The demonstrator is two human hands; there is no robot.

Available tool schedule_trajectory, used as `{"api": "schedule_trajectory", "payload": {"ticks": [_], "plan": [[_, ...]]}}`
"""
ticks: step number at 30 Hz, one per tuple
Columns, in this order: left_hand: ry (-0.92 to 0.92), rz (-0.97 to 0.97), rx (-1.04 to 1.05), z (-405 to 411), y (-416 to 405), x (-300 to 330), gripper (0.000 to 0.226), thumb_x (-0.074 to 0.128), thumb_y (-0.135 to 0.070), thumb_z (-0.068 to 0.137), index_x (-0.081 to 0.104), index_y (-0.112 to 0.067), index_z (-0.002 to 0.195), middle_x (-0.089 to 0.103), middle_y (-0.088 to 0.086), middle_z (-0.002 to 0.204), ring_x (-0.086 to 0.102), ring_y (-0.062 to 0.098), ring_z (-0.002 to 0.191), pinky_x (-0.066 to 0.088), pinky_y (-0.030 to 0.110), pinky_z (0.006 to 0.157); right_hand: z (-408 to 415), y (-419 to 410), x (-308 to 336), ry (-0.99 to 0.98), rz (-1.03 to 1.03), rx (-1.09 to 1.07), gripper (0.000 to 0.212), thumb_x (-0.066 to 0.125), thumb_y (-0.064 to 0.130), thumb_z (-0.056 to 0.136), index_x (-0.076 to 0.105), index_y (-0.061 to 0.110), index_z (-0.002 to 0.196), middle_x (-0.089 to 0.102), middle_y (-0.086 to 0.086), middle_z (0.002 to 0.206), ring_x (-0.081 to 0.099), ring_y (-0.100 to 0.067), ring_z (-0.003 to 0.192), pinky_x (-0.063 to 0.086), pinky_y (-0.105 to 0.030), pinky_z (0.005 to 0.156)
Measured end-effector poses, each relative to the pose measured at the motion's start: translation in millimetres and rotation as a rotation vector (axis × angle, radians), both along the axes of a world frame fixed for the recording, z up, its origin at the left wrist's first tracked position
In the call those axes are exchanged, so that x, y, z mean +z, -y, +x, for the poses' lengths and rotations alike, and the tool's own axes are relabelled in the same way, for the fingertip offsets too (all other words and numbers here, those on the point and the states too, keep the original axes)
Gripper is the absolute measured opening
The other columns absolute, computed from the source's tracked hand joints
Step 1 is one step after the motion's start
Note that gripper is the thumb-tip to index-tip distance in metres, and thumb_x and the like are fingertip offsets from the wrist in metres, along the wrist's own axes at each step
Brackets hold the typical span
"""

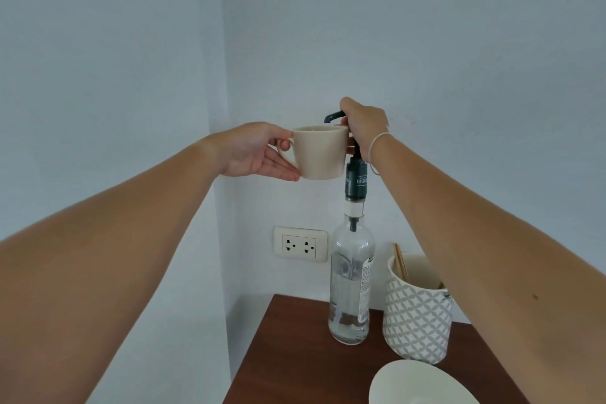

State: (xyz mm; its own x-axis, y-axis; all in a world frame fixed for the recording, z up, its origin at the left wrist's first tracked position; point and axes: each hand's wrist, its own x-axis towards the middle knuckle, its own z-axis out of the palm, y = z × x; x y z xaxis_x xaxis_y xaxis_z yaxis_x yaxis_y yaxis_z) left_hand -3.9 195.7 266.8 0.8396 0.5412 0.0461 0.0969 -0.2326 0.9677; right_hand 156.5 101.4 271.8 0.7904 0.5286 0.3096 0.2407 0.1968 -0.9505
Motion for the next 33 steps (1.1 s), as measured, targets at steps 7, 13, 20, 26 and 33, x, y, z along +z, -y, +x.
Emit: {"api": "schedule_trajectory", "payload": {"ticks": [7, 13, 20, 26, 33], "plan": [[-0.001, 0.018, 0.009, -0.8, -2.6, 4.4, 0.031, 0.044, -0.024, 0.094, 0.045, -0.009, 0.067, 0.068, 0.034, 0.085, 0.071, 0.036, 0.082, 0.059, 0.034, 0.074, -1.7, -4.7, -1.3, 0.013, 0.052, -0.066, 0.012, 0.053, 0.022, 0.065, 0.049, 0.015, 0.056, 0.054, -0.002, 0.064, 0.051, -0.022, 0.063, 0.057, -0.038, 0.07], [-0.002, 0.014, 0.011, -1.7, -3.2, 4.3, 0.032, 0.044, -0.025, 0.094, 0.045, -0.009, 0.067, 0.065, 0.036, 0.091, 0.071, 0.036, 0.083, 0.059, 0.034, 0.074, -3.5, -3.8, -1.3, 0.02, 0.067, -0.084, 0.01, 0.053, 0.022, 0.061, 0.048, 0.015, 0.056, 0.055, -0.005, 0.067, 0.052, -0.022, 0.064, 0.059, -0.045, 0.075], [0.001, 0.004, 0.012, -3.0, -4.2, 1.4, 0.031, 0.045, -0.025, 0.094, 0.045, -0.009, 0.067, 0.067, 0.035, 0.088, 0.071, 0.037, 0.086, 0.059, 0.034, 0.074, -5.2, -3.3, -3.1, 0.031, 0.047, -0.088, 0.01, 0.053, 0.024, 0.058, 0.047, 0.016, 0.056, 0.054, -0.006, 0.068, 0.052, -0.023, 0.064, 0.058, -0.05, 0.079], [0.003, -0.001, 0.012, -5.5, -4.2, -0.6, 0.031, 0.045, -0.025, 0.094, 0.046, -0.009, 0.067, 0.068, 0.034, 0.085, 0.071, 0.036, 0.084, 0.059, 0.033, 0.073, -7.2, -2.0, -3.5, 0.068, 0.001, -0.089, 0.017, 0.051, 0.029, 0.059, 0.052, 0.015, 0.069, 0.055, -0.004, 0.071, 0.052, -0.023, 0.065, 0.053, -0.036, 0.069], [0.017, -0.011, 0.013, -5.8, -2.8, -6.1, 0.032, 0.045, -0.025, 0.094, 0.045, -0.009, 0.067, 0.065, 0.036, 0.093, 0.071, 0.036, 0.085, 0.059, 0.033, 0.075, -4.4, -1.9, -6.5, 0.079, 0.005, -0.071, 0.017, 0.05, 0.027, 0.073, 0.047, 0.016, 0.06, 0.056, 0.0, 0.067, 0.056, -0.021, 0.059, 0.042, -0.029, 0.064]]}}
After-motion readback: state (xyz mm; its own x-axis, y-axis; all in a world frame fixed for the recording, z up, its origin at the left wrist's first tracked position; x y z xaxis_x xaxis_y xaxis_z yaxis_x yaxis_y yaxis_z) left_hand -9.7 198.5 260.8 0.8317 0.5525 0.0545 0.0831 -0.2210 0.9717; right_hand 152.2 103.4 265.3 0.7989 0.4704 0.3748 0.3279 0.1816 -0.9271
